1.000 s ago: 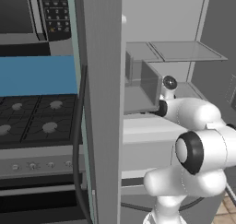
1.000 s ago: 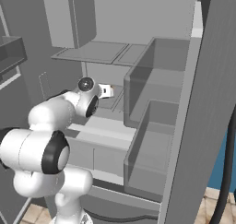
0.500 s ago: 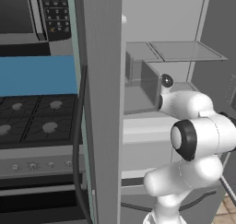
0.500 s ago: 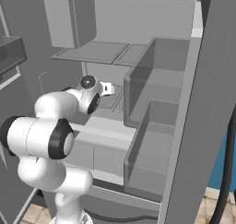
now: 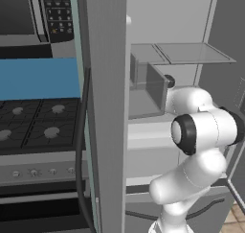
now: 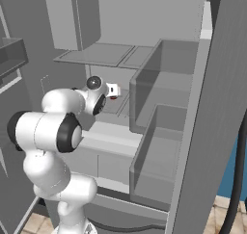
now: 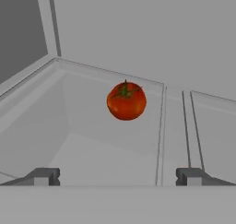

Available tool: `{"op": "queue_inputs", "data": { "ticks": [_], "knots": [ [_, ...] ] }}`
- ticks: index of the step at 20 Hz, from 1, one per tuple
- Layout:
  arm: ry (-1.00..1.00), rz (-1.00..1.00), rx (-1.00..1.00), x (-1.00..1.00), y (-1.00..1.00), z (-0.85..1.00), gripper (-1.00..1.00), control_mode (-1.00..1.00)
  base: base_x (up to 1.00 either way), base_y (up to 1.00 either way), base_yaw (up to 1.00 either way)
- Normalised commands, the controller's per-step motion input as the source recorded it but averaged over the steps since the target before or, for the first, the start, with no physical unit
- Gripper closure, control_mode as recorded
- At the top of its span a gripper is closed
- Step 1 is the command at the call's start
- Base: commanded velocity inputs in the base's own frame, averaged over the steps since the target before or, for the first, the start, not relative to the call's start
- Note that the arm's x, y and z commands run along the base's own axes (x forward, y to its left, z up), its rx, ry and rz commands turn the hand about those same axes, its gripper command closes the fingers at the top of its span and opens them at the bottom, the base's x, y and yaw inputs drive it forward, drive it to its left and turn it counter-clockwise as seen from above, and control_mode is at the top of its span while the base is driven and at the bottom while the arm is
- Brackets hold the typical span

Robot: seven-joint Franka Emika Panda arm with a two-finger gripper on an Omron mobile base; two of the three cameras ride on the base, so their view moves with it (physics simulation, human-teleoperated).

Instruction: Place one tomato and one fish in each tupperware on the nearby counter, to pack two identical lunches.

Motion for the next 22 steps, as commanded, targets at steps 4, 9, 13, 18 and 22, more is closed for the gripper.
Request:
{"op": "queue_inputs", "data": {
  "ticks": [4, 9, 13, 18, 22],
  "knots": [
    [0.00, 0.00, 0.00, 0.23, 0.00, -0.09, -1.00, -1.00, 0.00, 0.00, 0.00],
    [-0.02, 0.00, 0.00, 0.17, 0.00, 0.00, -1.00, -1.00, 0.00, 0.00, 0.00],
    [0.00, 0.00, 0.00, 0.18, 0.00, 0.00, -1.00, -1.00, 0.00, 0.00, 0.00],
    [0.00, 0.00, 0.00, 0.16, 0.00, -0.11, -1.00, -1.00, 0.00, 0.00, 0.00],
    [0.00, 0.00, 0.00, 0.18, 0.00, -0.14, -1.00, -1.00, 0.00, 0.00, 0.00]
  ]
}}
